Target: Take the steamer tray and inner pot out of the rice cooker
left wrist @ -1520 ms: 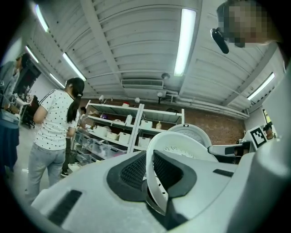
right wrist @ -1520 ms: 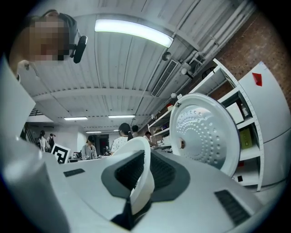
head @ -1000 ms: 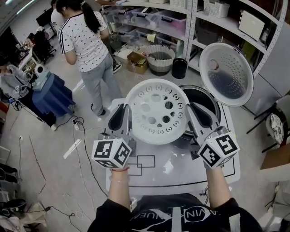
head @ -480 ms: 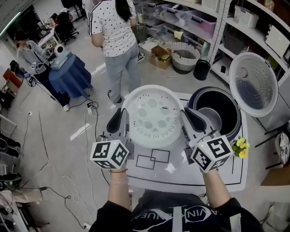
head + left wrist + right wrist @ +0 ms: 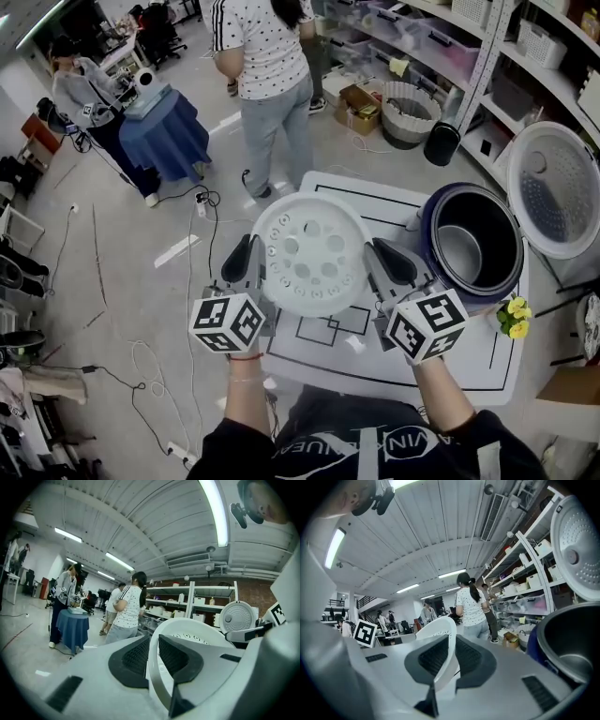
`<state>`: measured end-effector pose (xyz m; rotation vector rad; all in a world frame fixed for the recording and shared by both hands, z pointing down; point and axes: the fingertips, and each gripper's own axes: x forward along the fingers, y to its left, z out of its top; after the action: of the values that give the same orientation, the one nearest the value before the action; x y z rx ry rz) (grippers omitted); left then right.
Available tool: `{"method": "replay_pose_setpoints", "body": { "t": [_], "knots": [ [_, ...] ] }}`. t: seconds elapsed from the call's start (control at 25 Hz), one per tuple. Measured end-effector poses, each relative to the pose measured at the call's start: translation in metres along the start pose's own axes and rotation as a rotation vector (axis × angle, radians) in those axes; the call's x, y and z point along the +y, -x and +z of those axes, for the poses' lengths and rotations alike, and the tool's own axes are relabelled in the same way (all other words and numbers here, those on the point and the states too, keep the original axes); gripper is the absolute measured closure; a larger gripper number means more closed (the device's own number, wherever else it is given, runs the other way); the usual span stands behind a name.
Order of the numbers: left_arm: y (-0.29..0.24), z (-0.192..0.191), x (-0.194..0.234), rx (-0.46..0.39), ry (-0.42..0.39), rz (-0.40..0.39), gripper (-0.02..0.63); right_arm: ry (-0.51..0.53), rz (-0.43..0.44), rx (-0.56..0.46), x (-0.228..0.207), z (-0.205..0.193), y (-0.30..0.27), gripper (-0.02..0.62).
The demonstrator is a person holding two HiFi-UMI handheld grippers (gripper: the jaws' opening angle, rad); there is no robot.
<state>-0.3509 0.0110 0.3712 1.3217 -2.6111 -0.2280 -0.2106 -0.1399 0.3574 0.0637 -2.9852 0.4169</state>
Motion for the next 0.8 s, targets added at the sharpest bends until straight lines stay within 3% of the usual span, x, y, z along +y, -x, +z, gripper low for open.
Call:
{"method": "replay_pose_setpoints", "body": {
  "t": [0.44, 0.8],
  "knots": [
    [0.011, -0.058, 0.034, 0.091, 0.049, 0.058, 0.557, -0.079, 0.016, 0.123, 0.000, -0.068, -0.022, 0.557],
    [-0.004, -0.105, 0.042, 0.193, 0.083, 0.048, 0.557, -0.125, -0.038, 0.214, -0.022, -0.115, -0.030, 0.557]
  ]
}}
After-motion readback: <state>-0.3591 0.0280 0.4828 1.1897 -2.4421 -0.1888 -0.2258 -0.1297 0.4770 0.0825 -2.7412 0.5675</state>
